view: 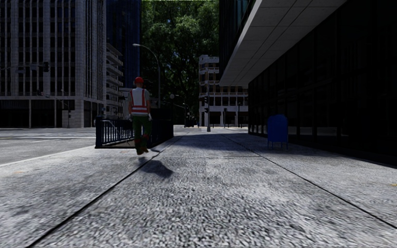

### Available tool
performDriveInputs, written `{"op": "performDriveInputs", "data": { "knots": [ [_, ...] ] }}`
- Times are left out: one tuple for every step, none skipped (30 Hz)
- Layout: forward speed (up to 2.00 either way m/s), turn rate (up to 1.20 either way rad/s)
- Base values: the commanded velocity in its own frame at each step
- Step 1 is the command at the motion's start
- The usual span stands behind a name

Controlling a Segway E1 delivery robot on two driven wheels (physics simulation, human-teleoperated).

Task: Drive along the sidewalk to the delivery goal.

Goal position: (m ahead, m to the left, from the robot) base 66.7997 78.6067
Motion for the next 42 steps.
{"op": "performDriveInputs", "data": {
  "knots": [
    [2.0, 0.0],
    [2.0, 0.0],
    [2.0, 0.0],
    [2.0, 0.0],
    [2.0, 0.0],
    [2.0, 0.0],
    [2.0, 0.0],
    [2.0, 0.0],
    [2.0, 0.0],
    [2.0, 0.0],
    [2.0, 0.0],
    [2.0, 0.0],
    [2.0, 0.0],
    [2.0, 0.0],
    [2.0, 0.0],
    [2.0, 0.0],
    [2.0, 0.0],
    [2.0, 0.0],
    [2.0, 0.0],
    [2.0, 0.0],
    [2.0, 0.0],
    [2.0, 0.0],
    [2.0, 0.0],
    [2.0, 0.0],
    [2.0, 0.0],
    [2.0, 0.0],
    [2.0, 0.0],
    [2.0, 0.0],
    [2.0, 0.0],
    [2.0, 0.0],
    [2.0, 0.0],
    [2.0, 0.0],
    [2.0, 0.0],
    [2.0, 0.0],
    [2.0, 0.0],
    [2.0, 0.0],
    [2.0, 0.0],
    [2.0, 0.0],
    [2.0, 0.0],
    [2.0, 0.0],
    [2.0, 0.0],
    [2.0, 0.0]
  ]
}}
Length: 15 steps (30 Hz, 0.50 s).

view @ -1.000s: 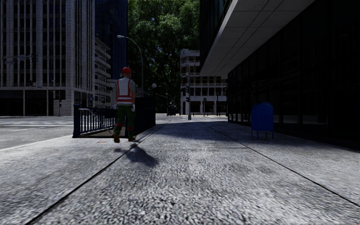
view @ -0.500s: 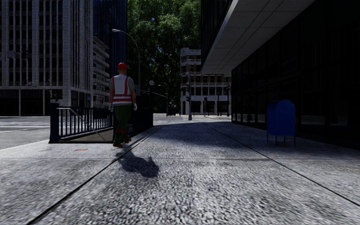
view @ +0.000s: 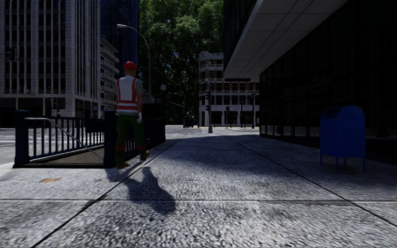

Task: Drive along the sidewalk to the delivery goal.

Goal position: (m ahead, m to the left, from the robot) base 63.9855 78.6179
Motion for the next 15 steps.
{"op": "performDriveInputs", "data": {
  "knots": [
    [2.0, 0.0],
    [2.0, 0.0],
    [2.0, 0.0],
    [2.0, 0.0],
    [2.0, 0.0],
    [2.0, 0.0],
    [2.0, 0.0],
    [2.0, 0.0],
    [2.0, 0.0],
    [2.0, 0.0],
    [2.0, 0.0],
    [2.0, 0.0],
    [2.0, 0.0],
    [2.0, 0.0],
    [2.0, 0.0]
  ]
}}
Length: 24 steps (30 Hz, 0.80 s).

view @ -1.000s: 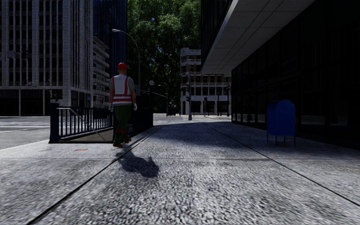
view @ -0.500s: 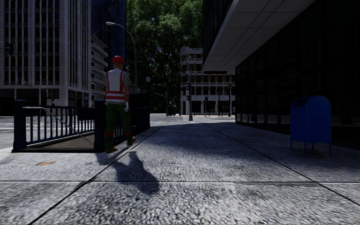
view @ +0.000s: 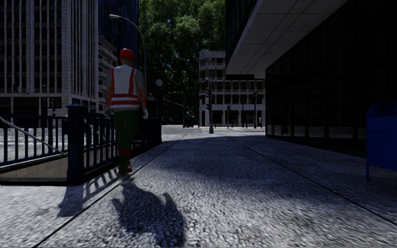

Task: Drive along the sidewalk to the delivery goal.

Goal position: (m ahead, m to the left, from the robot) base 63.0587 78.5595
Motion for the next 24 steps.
{"op": "performDriveInputs", "data": {
  "knots": [
    [2.0, 0.0],
    [2.0, 0.0],
    [2.0, 0.0],
    [2.0, 0.0],
    [2.0, 0.0],
    [2.0, 0.0],
    [2.0, 0.0],
    [2.0, 0.0],
    [2.0, 0.0],
    [2.0, 0.0],
    [2.0, 0.0],
    [2.0, 0.0],
    [2.0, 0.0],
    [2.0, 0.0],
    [2.0, 0.0],
    [2.0, 0.0],
    [2.0, 0.0],
    [2.0, 0.0],
    [2.0, 0.0],
    [2.0, 0.0],
    [1.95, 0.0],
    [1.93, 0.0],
    [1.93, 0.0],
    [1.91, 0.0]
  ]
}}
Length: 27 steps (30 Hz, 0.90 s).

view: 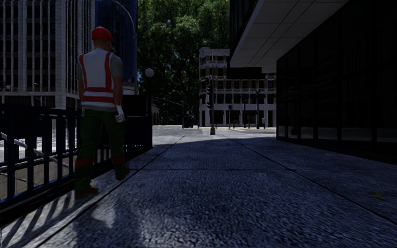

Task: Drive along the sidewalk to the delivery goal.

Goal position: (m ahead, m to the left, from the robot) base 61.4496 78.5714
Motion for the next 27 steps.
{"op": "performDriveInputs", "data": {
  "knots": [
    [1.87, 0.0],
    [1.84, 0.0],
    [1.84, 0.0],
    [1.77, 0.0],
    [1.69, 0.0],
    [1.65, 0.0],
    [1.65, 0.0],
    [1.62, 0.0],
    [1.58, 0.0],
    [1.58, 0.0],
    [1.5, 0.0],
    [1.38, 0.0],
    [1.3, 0.0],
    [1.3, 0.0],
    [1.24, 0.0],
    [1.2, 0.0],
    [1.2, 0.0],
    [1.2, 0.0],
    [1.19, 0.0],
    [1.19, 0.0],
    [1.19, 0.0],
    [1.19, 0.0],
    [1.19, 0.0],
    [1.19, 0.0],
    [1.19, 0.0],
    [1.18, 0.0],
    [1.18, 0.0]
  ]
}}
